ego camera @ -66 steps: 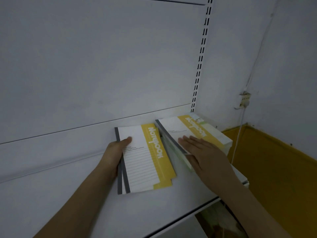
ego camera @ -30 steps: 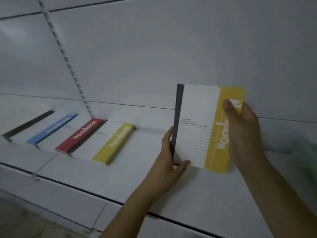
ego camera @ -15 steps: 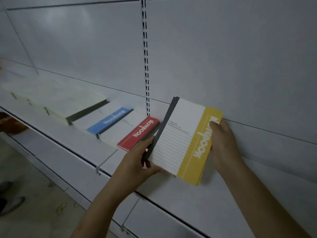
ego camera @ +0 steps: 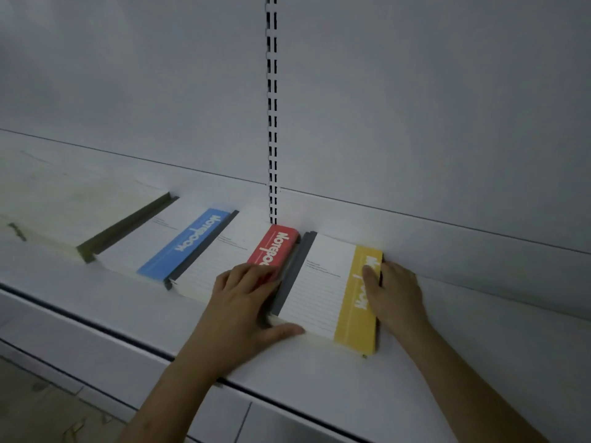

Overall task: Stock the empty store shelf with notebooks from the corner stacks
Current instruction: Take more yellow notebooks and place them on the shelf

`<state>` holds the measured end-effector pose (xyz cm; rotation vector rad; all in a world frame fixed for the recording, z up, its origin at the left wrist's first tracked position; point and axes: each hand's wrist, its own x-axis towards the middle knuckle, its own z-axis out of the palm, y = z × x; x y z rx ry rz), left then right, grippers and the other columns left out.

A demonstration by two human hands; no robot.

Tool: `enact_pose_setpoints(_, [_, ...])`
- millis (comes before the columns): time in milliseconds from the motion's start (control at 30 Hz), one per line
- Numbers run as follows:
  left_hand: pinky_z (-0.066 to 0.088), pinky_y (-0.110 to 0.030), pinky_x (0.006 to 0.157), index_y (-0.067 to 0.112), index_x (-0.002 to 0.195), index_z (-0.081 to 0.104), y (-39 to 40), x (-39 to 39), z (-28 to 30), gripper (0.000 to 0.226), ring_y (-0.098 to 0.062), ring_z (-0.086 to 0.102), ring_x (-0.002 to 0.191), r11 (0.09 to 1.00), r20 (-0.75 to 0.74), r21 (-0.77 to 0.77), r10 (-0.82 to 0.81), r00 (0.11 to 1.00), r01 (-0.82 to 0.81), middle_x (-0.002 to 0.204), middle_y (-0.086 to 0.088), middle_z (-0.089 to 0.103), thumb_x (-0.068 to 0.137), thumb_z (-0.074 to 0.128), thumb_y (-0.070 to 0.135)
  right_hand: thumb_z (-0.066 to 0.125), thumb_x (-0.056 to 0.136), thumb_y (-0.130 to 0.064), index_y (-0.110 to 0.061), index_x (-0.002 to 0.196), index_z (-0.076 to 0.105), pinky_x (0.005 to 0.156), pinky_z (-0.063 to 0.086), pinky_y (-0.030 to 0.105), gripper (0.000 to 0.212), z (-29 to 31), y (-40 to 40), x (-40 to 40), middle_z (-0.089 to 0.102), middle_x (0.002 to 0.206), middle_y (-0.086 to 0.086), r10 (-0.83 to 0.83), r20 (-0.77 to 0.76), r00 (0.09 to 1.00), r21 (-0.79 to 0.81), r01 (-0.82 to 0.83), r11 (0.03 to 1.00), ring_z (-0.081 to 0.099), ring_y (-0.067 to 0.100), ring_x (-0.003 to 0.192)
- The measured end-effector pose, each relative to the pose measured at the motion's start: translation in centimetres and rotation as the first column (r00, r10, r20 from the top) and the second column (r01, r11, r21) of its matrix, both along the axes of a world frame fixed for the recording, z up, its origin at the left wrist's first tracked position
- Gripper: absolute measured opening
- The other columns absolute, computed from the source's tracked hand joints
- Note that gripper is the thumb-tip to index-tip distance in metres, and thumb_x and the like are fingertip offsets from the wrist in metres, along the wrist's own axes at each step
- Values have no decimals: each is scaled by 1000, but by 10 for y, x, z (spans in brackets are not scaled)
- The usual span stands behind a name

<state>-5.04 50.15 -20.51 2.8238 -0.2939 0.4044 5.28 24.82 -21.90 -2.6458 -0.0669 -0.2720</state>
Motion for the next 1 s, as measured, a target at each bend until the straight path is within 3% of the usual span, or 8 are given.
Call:
enact_pose_setpoints(133, [21, -31, 111, 29, 140, 49, 1, 1, -2, 86, -12, 31, 136, 1000, 5, 22, -20, 1000, 20, 145, 12, 42, 79, 31, 88, 19, 83, -66, -24, 75, 52, 87, 44, 37, 54, -1, -5, 0, 67, 90, 6, 100, 52, 994, 34, -102, 994, 59, 30, 96])
enact_pose_setpoints(300, [21, -29, 113, 30, 144, 42, 4, 0, -1, 72, -4, 24, 140, 994, 15, 47, -97, 995, 96, 149, 15, 37, 89, 32, 77, 21, 89, -71, -39, 68, 45, 79, 48, 36, 45, 4, -13, 4, 62, 81, -7, 254, 40, 966, 69, -257, 964, 60, 21, 85])
enact_pose_setpoints(400, [23, -30, 114, 29, 142, 45, 1, 0, 0, 81, -7, 29, 139, 996, 30, 51, -77, 997, 76, 149, 14, 39, 83, 36, 83, 20, 90, -69, -41, 64, 41, 75, 47, 34, 43, 6, -12, 5, 61, 78, -6, 262, 59, 963, 87, -267, 960, 61, 21, 80])
enact_pose_setpoints(500, [25, -33, 113, 25, 141, 48, -3, 1, -1, 91, -12, 34, 138, 997, 35, 72, -29, 999, 26, 148, 9, 44, 77, 37, 89, 23, 90, -70, -44, 72, 46, 83, 49, 36, 38, 1, -12, 6, 62, 87, -9, 301, 68, 951, 88, -307, 948, 60, 18, 88])
enact_pose_setpoints(800, [17, -31, 115, 25, 145, 42, 1, 4, -3, 91, -9, 30, 141, 994, 4, 92, -52, 999, 51, 153, 8, 37, 80, 30, 88, 28, 86, -79, -36, 109, 58, 97, 45, 40, 58, -9, -20, 14, 60, 113, -12, 395, -22, 919, 24, -394, 919, 56, 13, 109])
enact_pose_setpoints(1000, [19, -32, 119, 35, 149, 31, 6, 1, 1, 92, 1, 20, 142, 996, -55, -23, -92, 994, 91, 156, 19, 25, 76, 38, 89, 23, 86, -77, -26, 84, 63, 85, 48, 38, 65, 2, -18, 12, 66, 87, -4, 300, -2, 954, 96, -299, 950, 62, 17, 88])
